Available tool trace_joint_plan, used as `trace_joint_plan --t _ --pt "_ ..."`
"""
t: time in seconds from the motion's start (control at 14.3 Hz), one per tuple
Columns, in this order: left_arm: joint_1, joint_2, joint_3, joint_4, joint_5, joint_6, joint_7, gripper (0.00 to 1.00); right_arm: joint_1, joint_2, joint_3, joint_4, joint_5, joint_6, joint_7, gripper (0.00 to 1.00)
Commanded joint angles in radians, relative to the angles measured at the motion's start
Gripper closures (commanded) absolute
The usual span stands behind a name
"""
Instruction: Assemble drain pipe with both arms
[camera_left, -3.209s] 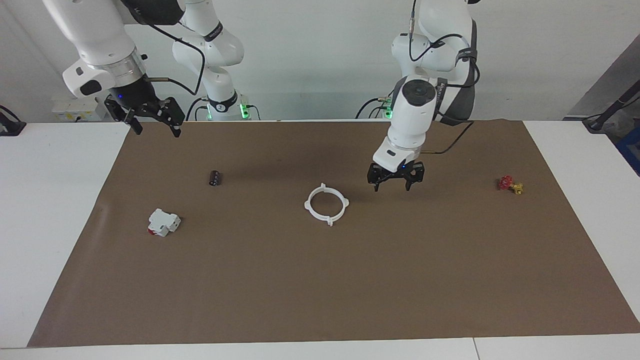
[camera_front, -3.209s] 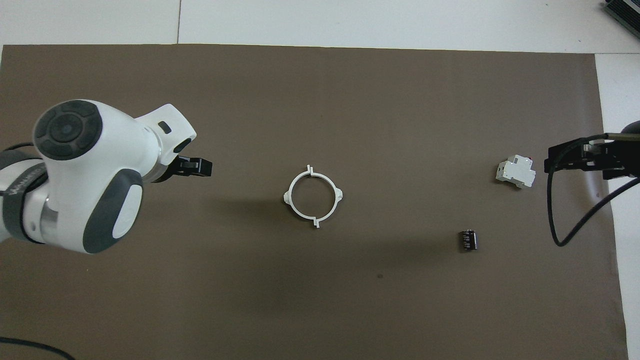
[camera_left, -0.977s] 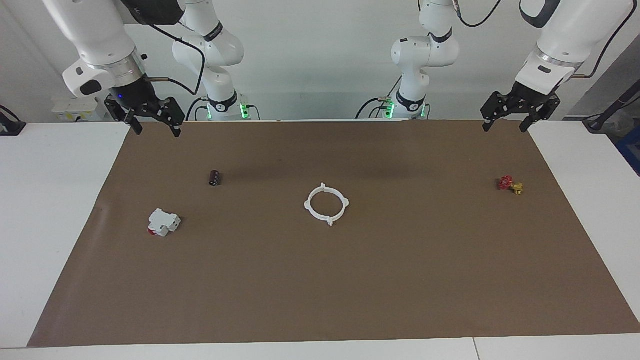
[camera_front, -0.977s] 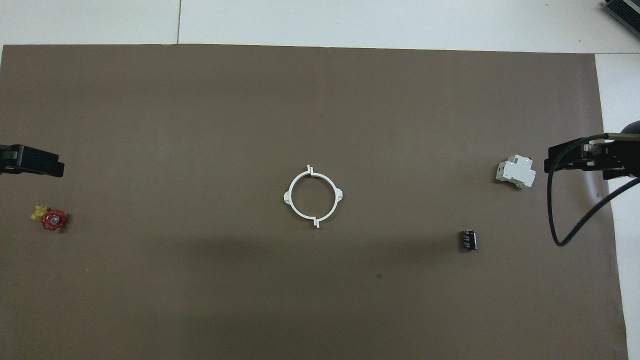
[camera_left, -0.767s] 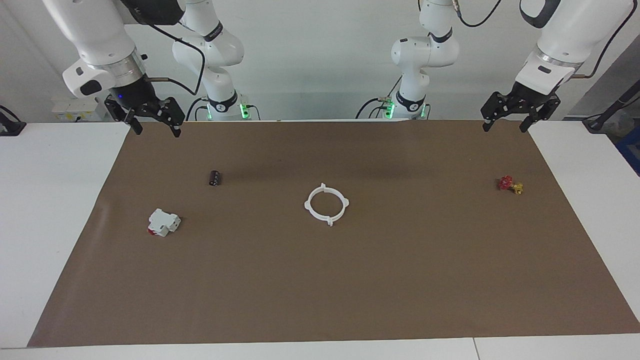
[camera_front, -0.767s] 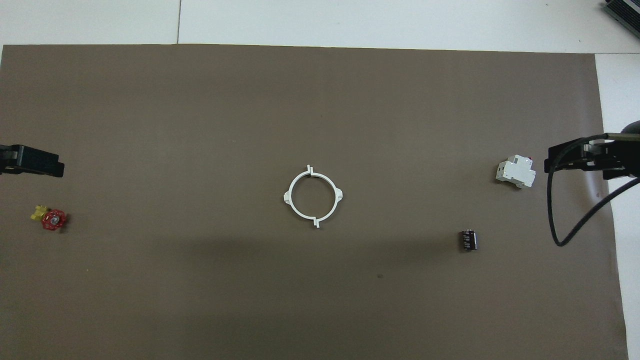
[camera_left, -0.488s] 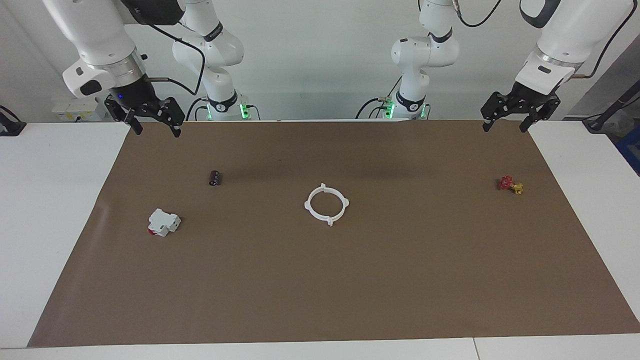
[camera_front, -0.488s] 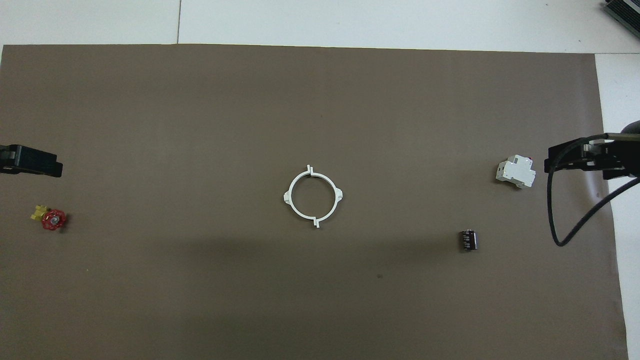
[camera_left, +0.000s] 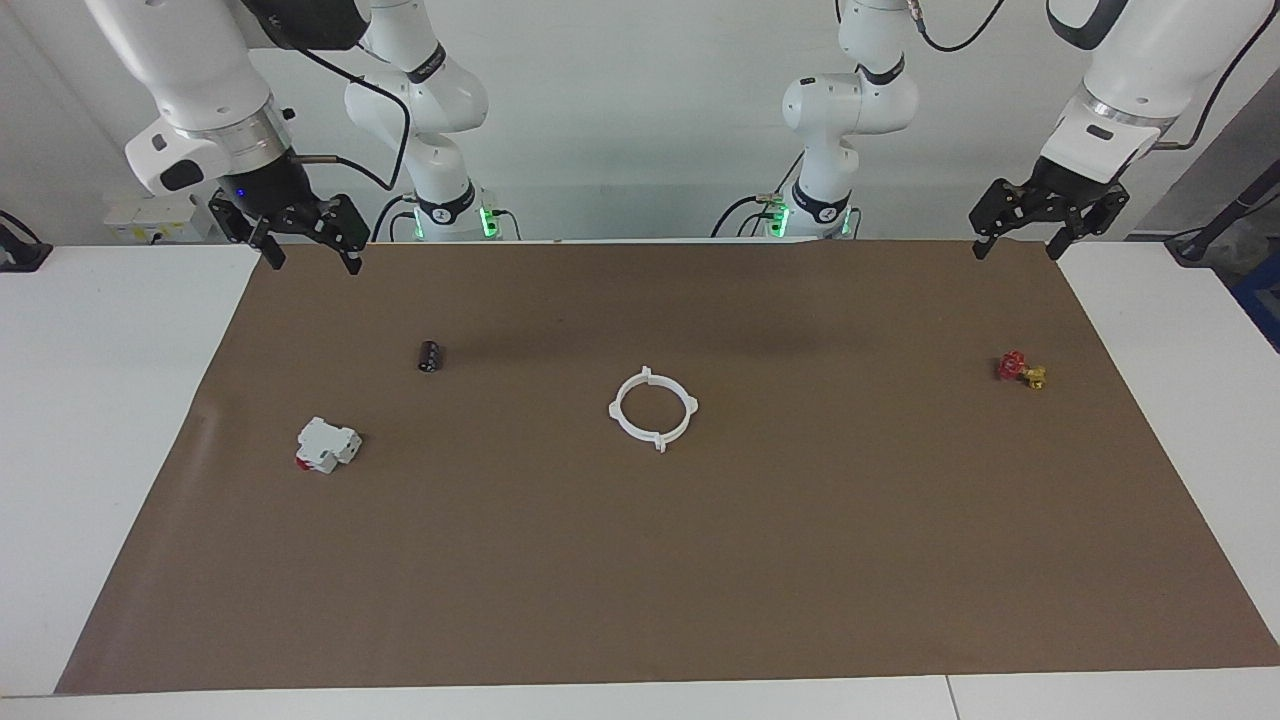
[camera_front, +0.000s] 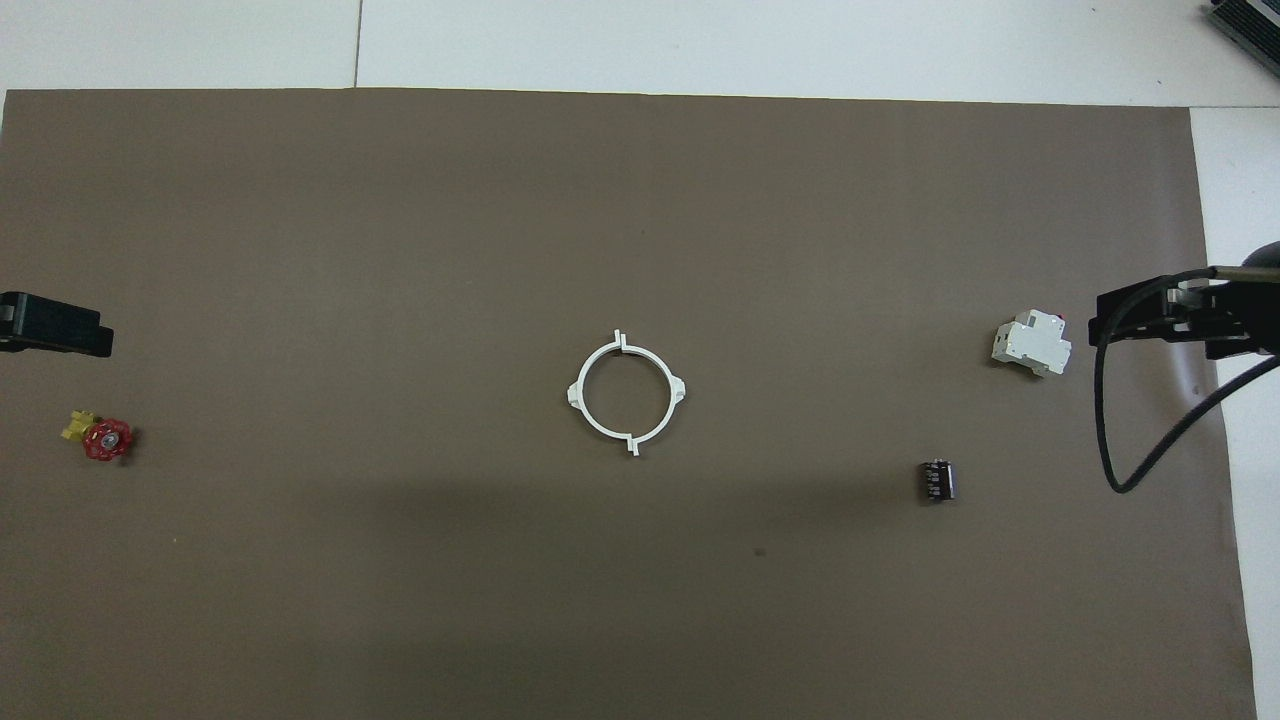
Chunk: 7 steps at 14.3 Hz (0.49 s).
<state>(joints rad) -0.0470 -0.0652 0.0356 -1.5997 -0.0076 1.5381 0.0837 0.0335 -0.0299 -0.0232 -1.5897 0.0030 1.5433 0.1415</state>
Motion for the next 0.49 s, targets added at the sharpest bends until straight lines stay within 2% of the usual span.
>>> trace_joint_plan --t 0.0,0.42 --pt "0.021 -0.004 -0.019 0.035 0.002 -0.056 -0.007 0.00 -0.004 -0.008 0.002 -0.007 0.002 0.001 -0.017 0.00" --pt "0.044 -0.004 -0.060 0.046 0.003 -0.095 -0.007 0.00 -0.004 -0.008 0.002 -0.007 0.002 0.001 -0.017 0.00"
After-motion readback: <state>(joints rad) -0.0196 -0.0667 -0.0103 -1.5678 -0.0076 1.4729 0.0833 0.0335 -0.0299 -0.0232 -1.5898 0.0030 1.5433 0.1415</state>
